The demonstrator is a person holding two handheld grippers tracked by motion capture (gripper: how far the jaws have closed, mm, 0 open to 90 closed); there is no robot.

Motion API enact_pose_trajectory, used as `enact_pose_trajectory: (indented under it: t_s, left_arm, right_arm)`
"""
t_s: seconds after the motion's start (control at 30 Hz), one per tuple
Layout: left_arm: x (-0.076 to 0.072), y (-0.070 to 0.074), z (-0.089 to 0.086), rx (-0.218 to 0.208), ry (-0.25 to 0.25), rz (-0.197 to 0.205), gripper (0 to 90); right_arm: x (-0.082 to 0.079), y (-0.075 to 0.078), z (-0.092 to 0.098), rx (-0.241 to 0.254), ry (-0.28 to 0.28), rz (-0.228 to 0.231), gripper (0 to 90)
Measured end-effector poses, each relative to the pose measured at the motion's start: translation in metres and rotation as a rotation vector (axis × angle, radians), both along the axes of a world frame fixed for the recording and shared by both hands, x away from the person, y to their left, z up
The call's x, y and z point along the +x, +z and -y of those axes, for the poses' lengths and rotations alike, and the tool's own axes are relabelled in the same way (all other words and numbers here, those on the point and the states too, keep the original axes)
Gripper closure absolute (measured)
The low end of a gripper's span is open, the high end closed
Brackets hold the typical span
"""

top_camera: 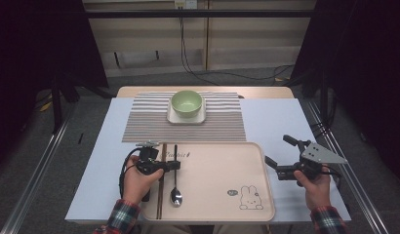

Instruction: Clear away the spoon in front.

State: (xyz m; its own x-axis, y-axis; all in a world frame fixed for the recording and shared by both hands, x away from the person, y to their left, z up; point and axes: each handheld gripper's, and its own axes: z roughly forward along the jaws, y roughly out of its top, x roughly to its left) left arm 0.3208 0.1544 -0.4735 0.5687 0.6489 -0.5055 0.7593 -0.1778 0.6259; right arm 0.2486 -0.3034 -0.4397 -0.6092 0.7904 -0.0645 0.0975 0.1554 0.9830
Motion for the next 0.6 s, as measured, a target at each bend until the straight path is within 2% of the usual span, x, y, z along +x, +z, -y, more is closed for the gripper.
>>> enact_pose_trajectory:
  t_s: [0.13,0.23,0.4,0.6]
  left_arm:
    - [-0.0014,-0.0003,-0.0011,0.010,0.005,0.004,80.0]
    - [-0.0021,0.0006,-0.0009,0.035,0.009,0.015,78.8]
    - [-0.0008,0.0002,-0.0018,0.042,0.019,0.031,76.4]
    - [0.0001,-0.0011,-0.0022,0.047,0.028,0.026,76.3]
  right_arm:
    - [-0.0003,0.0002,0.0003,0.001,0.000,0.001,1.8]
    - [0.0000,0.0002,0.0005,0.001,0.005,-0.001,1.8]
    - [-0.0003,0.0005,0.0008,0.001,0.011,0.000,1.8]
    - [0.0003,0.0005,0.0004,0.008,0.005,0.006,1.8]
